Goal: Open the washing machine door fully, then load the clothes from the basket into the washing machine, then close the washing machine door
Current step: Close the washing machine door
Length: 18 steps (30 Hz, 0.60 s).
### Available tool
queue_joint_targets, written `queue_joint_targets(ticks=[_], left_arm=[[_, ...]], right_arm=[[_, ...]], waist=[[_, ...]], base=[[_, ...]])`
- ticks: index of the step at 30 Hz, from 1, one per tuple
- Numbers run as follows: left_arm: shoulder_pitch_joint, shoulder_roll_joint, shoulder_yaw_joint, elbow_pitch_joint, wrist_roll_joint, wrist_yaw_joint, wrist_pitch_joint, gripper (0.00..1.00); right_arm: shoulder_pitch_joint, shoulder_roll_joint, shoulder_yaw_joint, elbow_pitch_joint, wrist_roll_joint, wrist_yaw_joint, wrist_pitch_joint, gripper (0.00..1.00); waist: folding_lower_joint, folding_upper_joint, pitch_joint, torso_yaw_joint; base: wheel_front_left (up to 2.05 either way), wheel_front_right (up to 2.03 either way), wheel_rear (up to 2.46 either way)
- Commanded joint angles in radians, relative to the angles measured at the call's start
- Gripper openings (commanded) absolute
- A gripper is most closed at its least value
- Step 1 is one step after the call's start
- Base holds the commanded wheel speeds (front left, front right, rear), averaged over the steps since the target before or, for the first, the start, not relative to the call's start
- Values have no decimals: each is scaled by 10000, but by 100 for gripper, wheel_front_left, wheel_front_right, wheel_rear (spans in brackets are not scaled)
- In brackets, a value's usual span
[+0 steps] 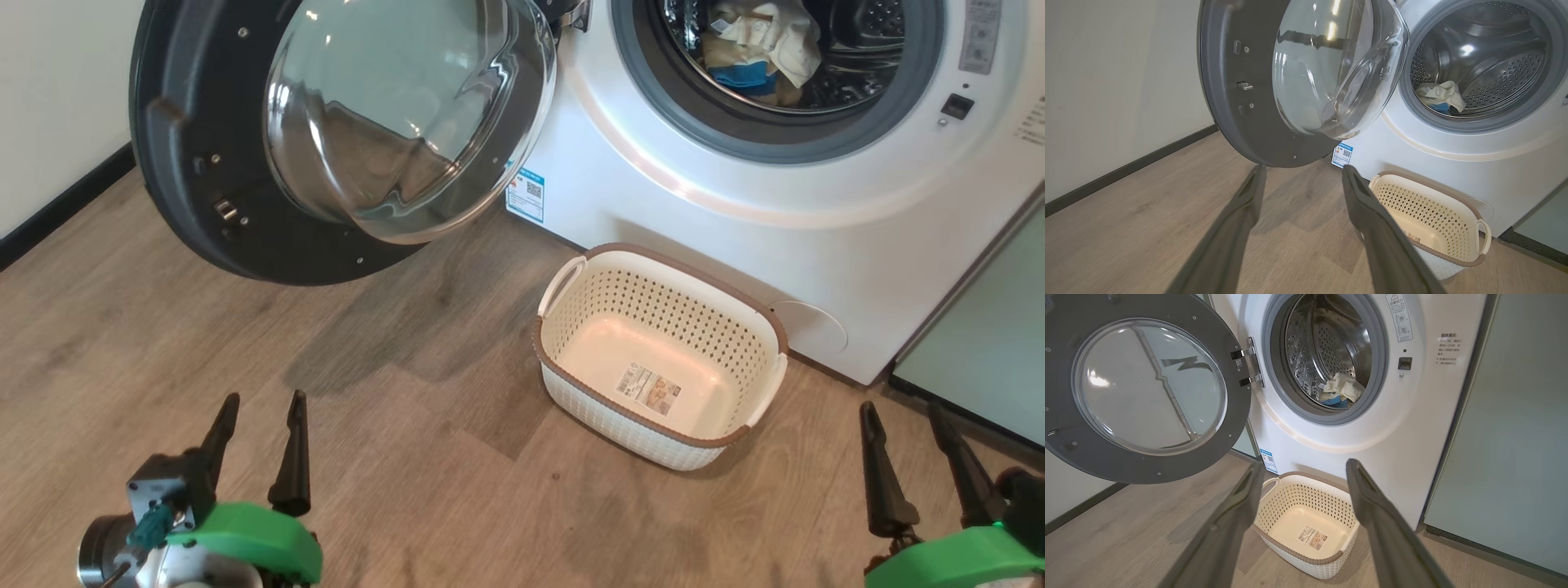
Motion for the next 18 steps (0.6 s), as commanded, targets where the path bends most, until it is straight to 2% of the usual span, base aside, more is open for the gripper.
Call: queue_joint_targets(ticks=[1,5,6,7,8,14,18], left_arm=[[-329,205,570,-302,11,65,-47,100],[-364,192,590,-339,30,20,-51,100],[-382,169,612,-355,38,-4,-53,77],[-386,153,616,-368,33,-30,-54,31],[-390,136,621,-375,28,-55,-55,0],[-430,63,698,-472,19,-284,-61,0],[-589,-109,1039,-980,-9,-700,-63,0]], right_arm=[[-349,-174,254,-291,8,-29,-22,100],[-369,-185,295,-273,18,-29,-39,100],[-368,-188,295,-278,13,-29,-44,100],[-365,-188,292,-287,7,-29,-43,100],[-364,-191,285,-293,3,-29,-45,100],[-375,-237,238,-326,-6,-29,-19,100],[-380,-256,184,-383,-15,-29,5,100]], waist=[[1,0,14,-33],[1,0,47,-91],[1,0,61,-109],[1,0,70,-114],[1,0,73,-115],[1,0,114,-99],[1,0,146,-35]], base=[[0,0,0],[0,0,0],[0,0,0],[0,0,0],[0,0,0],[0,0,0],[0,0,0]])
